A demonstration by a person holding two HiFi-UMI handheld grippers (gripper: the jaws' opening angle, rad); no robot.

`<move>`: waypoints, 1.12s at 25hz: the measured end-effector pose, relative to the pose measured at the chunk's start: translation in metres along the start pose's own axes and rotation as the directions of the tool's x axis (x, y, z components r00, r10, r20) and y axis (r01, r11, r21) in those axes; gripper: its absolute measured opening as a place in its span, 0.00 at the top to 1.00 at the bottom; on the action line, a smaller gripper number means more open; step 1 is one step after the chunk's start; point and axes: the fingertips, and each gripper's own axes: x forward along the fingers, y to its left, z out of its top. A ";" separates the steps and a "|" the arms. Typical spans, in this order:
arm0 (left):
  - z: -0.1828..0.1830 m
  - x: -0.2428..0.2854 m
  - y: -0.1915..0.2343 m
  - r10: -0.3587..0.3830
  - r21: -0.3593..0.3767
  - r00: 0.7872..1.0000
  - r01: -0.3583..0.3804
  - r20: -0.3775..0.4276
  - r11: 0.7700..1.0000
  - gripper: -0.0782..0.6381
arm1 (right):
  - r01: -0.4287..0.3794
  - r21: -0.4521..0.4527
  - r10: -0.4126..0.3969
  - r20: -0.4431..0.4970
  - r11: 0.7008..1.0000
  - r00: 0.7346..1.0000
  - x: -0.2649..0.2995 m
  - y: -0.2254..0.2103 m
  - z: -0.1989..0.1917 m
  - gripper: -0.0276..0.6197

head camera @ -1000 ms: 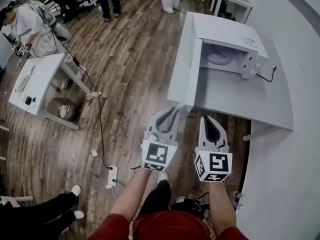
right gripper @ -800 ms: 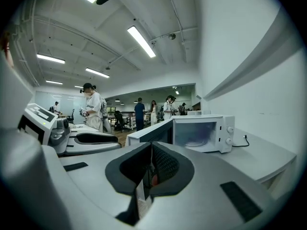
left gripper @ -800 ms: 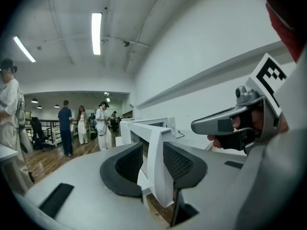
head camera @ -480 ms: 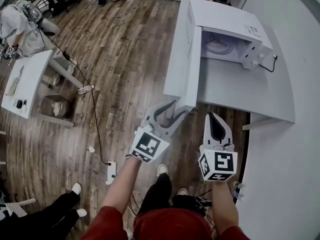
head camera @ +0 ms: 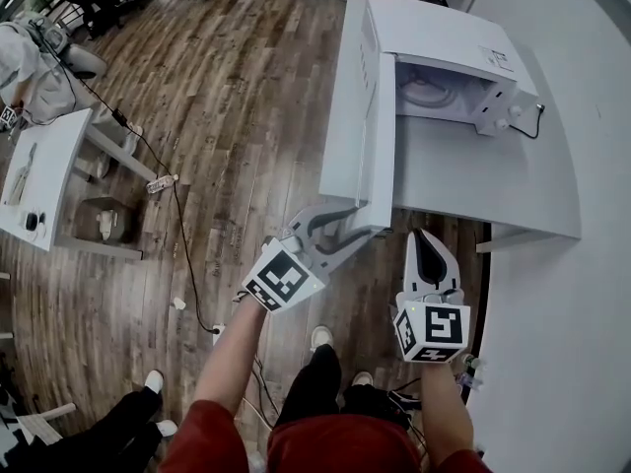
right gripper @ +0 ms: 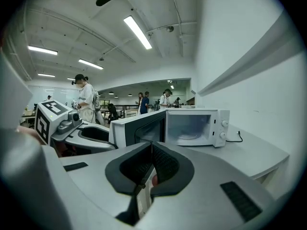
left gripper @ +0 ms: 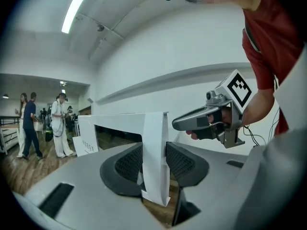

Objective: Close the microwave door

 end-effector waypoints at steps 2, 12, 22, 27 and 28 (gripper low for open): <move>0.000 0.001 0.000 -0.016 0.000 1.000 0.016 -0.001 1.000 0.66 | 0.003 0.000 -0.003 0.000 1.000 1.000 0.001 -0.001 0.000 0.91; 0.004 0.017 -0.009 -0.003 -0.007 1.000 0.003 -0.015 1.000 0.66 | 0.055 0.007 -0.055 0.023 0.998 0.998 -0.014 -0.025 0.005 0.91; 0.014 0.066 -0.034 0.055 -0.002 0.997 -0.055 -0.053 0.998 0.66 | 0.050 0.023 -0.051 0.056 0.998 0.997 -0.033 -0.077 0.006 0.91; 0.020 0.100 -0.043 0.118 -0.014 0.991 -0.119 -0.069 0.993 0.67 | 0.022 0.028 -0.024 0.060 0.999 0.998 -0.035 -0.119 0.005 0.91; 0.022 0.106 -0.045 0.127 -0.016 0.989 -0.129 -0.073 0.992 0.67 | 0.015 0.028 -0.017 0.060 0.999 0.998 -0.035 -0.127 0.005 0.91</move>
